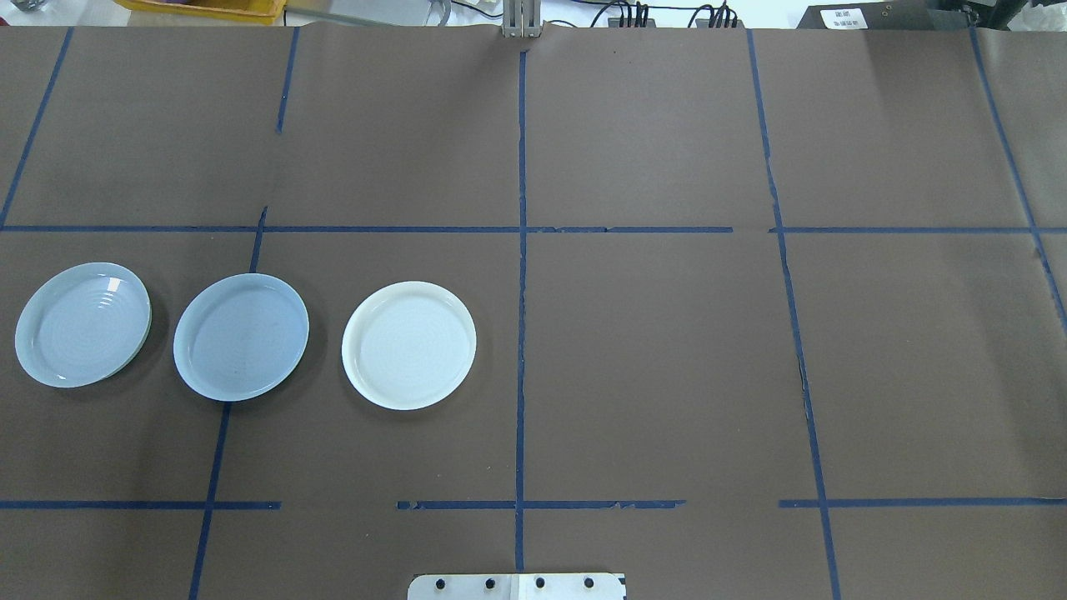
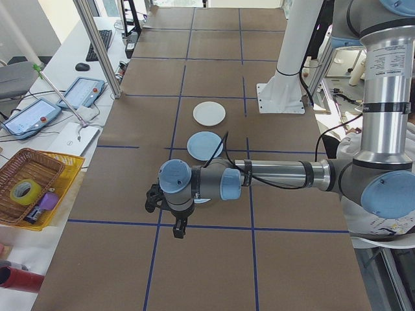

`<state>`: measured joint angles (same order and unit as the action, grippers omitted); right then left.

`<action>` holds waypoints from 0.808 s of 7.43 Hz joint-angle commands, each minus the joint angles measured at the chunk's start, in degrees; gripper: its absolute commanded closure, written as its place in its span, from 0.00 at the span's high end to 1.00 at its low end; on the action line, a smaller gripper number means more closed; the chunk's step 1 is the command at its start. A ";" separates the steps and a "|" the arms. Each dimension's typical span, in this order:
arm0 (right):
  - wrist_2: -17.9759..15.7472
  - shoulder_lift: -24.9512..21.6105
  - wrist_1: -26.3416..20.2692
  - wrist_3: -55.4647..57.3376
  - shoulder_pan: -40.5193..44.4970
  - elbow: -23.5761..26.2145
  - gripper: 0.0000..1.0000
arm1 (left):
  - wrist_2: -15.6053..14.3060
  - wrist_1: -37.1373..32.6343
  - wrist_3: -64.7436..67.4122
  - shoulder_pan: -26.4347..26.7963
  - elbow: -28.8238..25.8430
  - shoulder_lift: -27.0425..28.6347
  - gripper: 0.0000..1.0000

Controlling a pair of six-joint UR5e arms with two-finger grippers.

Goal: Stack plate in center

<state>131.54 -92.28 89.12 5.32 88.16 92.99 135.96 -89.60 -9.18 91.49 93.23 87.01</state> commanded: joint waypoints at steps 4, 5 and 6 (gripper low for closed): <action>-0.06 0.00 0.00 0.04 0.00 0.00 1.00 | 0.09 -0.31 -0.23 0.00 1.07 0.00 1.00; 0.03 0.00 0.00 0.04 0.00 0.00 1.00 | 0.09 -1.44 -0.05 -0.87 2.03 0.27 1.00; 0.03 0.00 0.00 0.04 0.00 0.00 1.00 | 0.01 -3.45 0.21 -4.10 1.96 0.18 1.00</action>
<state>131.54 -92.28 89.12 5.35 88.16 92.99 136.03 -91.08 -9.21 90.18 94.82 87.14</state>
